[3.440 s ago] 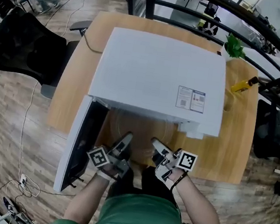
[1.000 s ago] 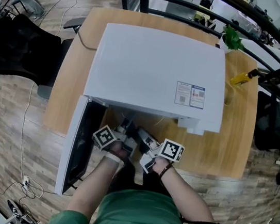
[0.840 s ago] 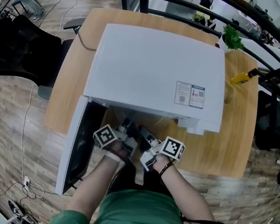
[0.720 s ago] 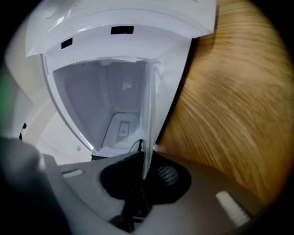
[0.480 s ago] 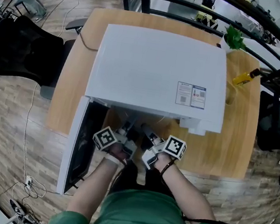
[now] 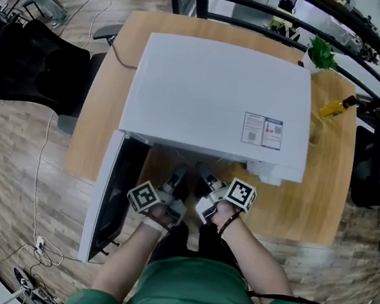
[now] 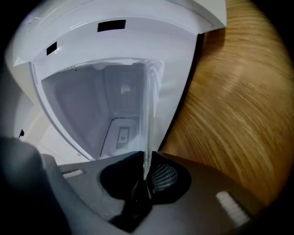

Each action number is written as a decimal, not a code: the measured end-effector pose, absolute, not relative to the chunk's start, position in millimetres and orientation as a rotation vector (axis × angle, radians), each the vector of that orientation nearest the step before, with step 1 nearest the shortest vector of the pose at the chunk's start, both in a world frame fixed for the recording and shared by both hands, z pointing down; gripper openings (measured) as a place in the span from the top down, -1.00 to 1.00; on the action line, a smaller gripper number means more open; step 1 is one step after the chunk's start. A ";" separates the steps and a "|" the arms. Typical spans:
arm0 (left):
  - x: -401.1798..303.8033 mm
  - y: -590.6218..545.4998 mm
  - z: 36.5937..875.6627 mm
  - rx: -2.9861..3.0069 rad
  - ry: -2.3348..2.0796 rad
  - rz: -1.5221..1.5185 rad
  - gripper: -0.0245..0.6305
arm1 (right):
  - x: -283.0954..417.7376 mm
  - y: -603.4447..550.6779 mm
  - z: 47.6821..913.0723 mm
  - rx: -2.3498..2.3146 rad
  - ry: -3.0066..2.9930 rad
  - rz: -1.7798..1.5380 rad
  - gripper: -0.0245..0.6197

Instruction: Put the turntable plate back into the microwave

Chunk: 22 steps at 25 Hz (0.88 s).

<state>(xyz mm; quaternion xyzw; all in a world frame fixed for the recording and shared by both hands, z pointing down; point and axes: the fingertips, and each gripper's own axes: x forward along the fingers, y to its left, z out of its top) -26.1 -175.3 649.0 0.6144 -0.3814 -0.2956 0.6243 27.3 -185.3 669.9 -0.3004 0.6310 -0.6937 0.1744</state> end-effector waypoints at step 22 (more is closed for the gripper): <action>-32.0 -195.7 658.2 1.460 -0.920 -0.602 0.77 | 43.1 -182.2 663.0 -0.900 1.733 -1.918 0.84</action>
